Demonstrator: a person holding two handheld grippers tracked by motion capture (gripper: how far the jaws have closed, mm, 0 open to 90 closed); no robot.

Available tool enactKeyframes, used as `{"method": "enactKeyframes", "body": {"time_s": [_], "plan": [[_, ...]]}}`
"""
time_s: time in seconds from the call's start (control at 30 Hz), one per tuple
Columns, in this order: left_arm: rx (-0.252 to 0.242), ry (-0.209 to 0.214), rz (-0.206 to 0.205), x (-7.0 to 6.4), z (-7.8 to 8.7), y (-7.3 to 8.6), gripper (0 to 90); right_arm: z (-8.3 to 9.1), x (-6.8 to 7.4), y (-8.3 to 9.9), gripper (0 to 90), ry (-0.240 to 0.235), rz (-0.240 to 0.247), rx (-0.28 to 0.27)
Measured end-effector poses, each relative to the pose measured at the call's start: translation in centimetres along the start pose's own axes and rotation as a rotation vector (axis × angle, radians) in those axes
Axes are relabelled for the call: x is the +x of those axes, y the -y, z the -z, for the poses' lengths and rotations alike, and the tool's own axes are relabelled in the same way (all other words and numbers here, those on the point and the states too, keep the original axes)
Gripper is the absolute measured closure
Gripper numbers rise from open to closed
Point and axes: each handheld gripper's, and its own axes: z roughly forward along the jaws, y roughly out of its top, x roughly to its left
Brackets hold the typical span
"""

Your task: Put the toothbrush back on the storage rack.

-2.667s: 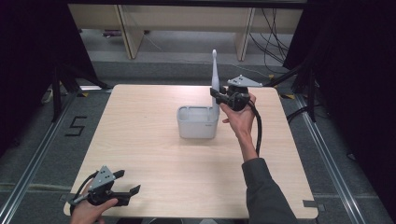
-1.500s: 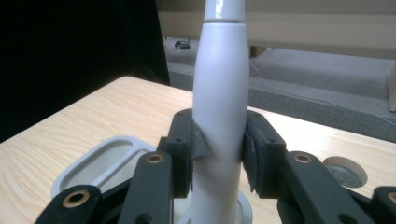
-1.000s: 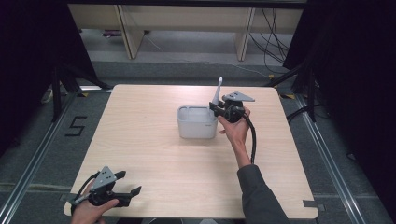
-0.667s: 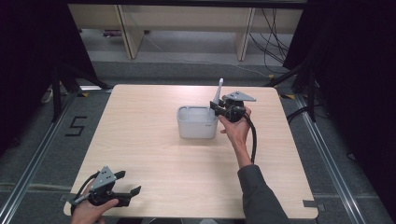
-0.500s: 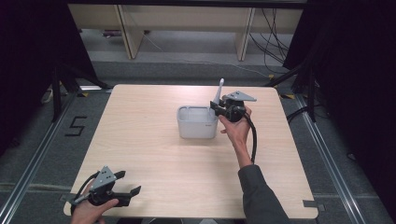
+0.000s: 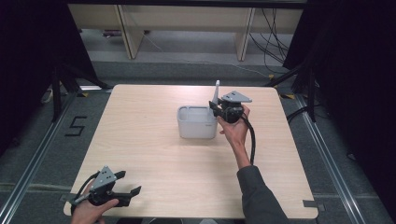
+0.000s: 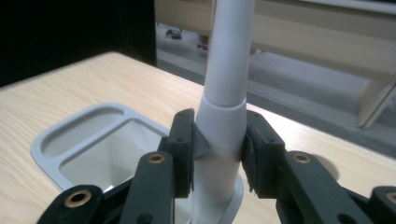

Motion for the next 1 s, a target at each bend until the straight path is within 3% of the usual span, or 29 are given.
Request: {"method": "enactKeyframes", "body": {"time_s": [0.1,0.3,0.33,0.37,0.47,0.53,0.6,0.67,0.7,0.73,0.77,0.83,0.93,0.97,1.0], "plan": [[0.005,0.001,-0.006,0.1,0.0,0.0,14.8,-0.2,0.5,-0.1,67.3,0.012,0.045,0.032],[0.005,-0.007,-0.005,0.1,0.1,0.0,14.8,-0.6,0.3,0.2,70.9,-0.009,0.016,0.039],[0.003,-0.005,-0.004,0.1,0.1,0.0,14.8,-0.6,0.1,0.2,70.8,-0.008,0.018,0.017],[-0.002,-0.003,-0.001,0.0,0.0,0.0,14.8,-0.5,0.2,0.1,71.0,-0.027,-0.026,0.02],[0.005,-0.003,-0.007,0.0,0.1,0.0,14.8,-0.4,0.2,-0.1,71.3,-0.025,0.0,0.024],[0.004,0.0,-0.008,0.0,0.1,0.0,14.8,-0.4,0.2,0.0,68.2,-0.024,-0.023,0.033],[0.003,-0.002,-0.006,0.0,0.1,0.0,14.8,-0.3,0.0,0.1,61.1,-0.02,0.011,0.025],[0.005,-0.006,-0.004,0.0,0.1,0.0,14.8,-0.3,0.0,0.2,55.2,-0.036,-0.02,0.015],[0.0,-0.004,0.0,0.0,0.0,0.0,14.8,-0.3,0.1,0.2,51.9,-0.013,-0.041,0.011],[0.001,-0.001,-0.006,0.0,0.1,0.0,14.8,-0.2,0.1,0.2,49.8,-0.031,-0.048,0.03],[0.002,0.0,-0.008,0.0,0.1,0.0,14.8,-0.1,0.0,0.1,48.3,-0.018,-0.027,0.025],[-0.002,-0.001,-0.002,0.0,0.0,0.0,14.8,0.2,0.3,0.1,44.3,-0.043,-0.068,0.028],[-0.002,-0.003,-0.009,0.1,0.1,-0.1,14.8,0.6,0.4,0.3,39.5,-0.036,-0.04,0.025],[-0.003,-0.004,-0.007,0.1,0.1,0.0,14.8,0.9,0.6,0.4,38.1,-0.045,-0.072,0.034],[-0.002,-0.007,-0.007,0.1,0.1,0.0,14.8,1.1,0.3,0.4,37.2,-0.055,-0.044,0.021]]}}
